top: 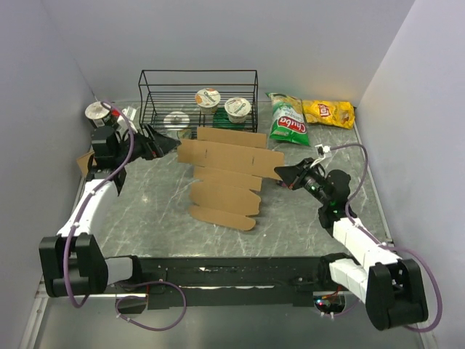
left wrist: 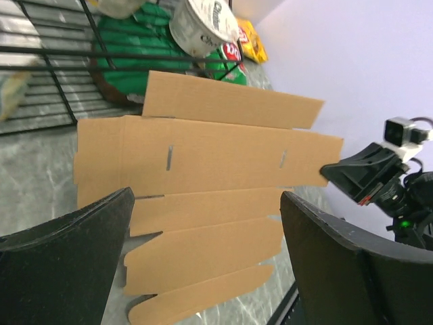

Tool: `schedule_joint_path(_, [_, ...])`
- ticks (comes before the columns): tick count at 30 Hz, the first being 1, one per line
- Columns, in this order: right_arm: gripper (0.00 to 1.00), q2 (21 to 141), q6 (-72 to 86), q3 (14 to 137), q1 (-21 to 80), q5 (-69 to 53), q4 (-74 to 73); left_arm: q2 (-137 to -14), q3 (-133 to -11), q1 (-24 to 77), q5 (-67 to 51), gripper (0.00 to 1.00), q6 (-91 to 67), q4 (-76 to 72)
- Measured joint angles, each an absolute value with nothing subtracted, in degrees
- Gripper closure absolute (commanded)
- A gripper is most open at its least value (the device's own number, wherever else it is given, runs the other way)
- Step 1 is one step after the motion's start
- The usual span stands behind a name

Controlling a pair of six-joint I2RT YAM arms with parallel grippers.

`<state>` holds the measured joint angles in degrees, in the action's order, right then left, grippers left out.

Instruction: Fold the paper box

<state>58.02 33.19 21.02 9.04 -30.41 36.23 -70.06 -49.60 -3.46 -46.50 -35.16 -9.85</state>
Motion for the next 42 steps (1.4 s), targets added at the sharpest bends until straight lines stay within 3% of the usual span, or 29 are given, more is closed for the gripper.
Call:
schedule_joint_path(11, [1.00, 54.5, 32.0, 21.4, 5.0, -43.3, 34.8, -74.7, -48.7, -3.3, -42.7, 0.04, -33.6, -8.0])
schedule_joint_path(23, [1.00, 54.4, 33.4, 21.6, 3.3, -49.3, 35.1, -68.8, -36.0, -3.7, -35.9, 0.01, -35.2, -12.1])
schedule_joint_path(29, [1.00, 54.4, 33.5, 21.6, 3.2, -49.6, 35.2, -70.4, -32.6, -3.7, -38.5, 0.25, -38.8, -18.8])
schedule_joint_path(33, [1.00, 54.4, 33.6, 21.6, 3.2, -49.6, 35.1, -72.2, -31.7, -3.7, -39.9, 0.48, -40.4, -21.8])
schedule_joint_path(42, [1.00, 54.4, 32.9, 21.6, 3.2, -49.6, 34.4, -73.3, -31.2, -1.2, -40.7, 0.69, -40.8, -24.6])
